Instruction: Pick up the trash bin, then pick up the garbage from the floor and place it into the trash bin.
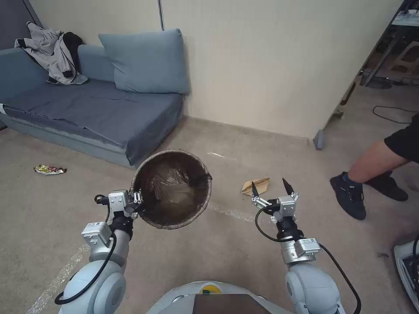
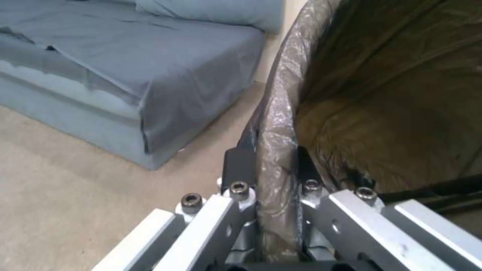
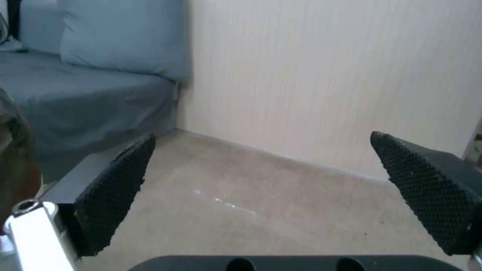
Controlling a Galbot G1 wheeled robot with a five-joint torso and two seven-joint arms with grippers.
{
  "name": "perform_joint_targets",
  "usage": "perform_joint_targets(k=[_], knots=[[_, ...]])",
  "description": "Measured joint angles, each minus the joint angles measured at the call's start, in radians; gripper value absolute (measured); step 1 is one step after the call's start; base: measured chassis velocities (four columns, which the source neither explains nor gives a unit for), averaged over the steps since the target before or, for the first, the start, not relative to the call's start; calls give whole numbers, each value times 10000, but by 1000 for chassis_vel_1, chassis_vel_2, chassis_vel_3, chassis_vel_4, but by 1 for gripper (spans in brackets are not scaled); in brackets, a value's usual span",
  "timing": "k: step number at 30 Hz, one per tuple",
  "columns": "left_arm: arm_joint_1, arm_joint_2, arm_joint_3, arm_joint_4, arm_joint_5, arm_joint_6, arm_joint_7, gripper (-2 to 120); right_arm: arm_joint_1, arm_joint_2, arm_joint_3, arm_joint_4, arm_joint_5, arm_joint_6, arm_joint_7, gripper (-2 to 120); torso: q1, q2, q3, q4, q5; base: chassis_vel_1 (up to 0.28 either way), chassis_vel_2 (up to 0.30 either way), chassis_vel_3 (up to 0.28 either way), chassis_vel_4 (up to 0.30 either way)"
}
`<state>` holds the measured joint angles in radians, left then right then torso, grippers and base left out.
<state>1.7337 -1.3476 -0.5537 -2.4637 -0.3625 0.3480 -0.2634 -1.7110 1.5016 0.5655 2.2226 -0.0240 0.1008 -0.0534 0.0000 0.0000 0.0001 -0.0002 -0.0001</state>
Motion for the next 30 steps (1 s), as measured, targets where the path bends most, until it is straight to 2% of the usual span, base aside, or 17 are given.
perform_joint_targets(k=[30], knots=[[-31,4,5,47,-3,10,89,2,51,6,-2,-174,-15,60,-22,100,0,0,-1,2,1,-96,101,103,-100]])
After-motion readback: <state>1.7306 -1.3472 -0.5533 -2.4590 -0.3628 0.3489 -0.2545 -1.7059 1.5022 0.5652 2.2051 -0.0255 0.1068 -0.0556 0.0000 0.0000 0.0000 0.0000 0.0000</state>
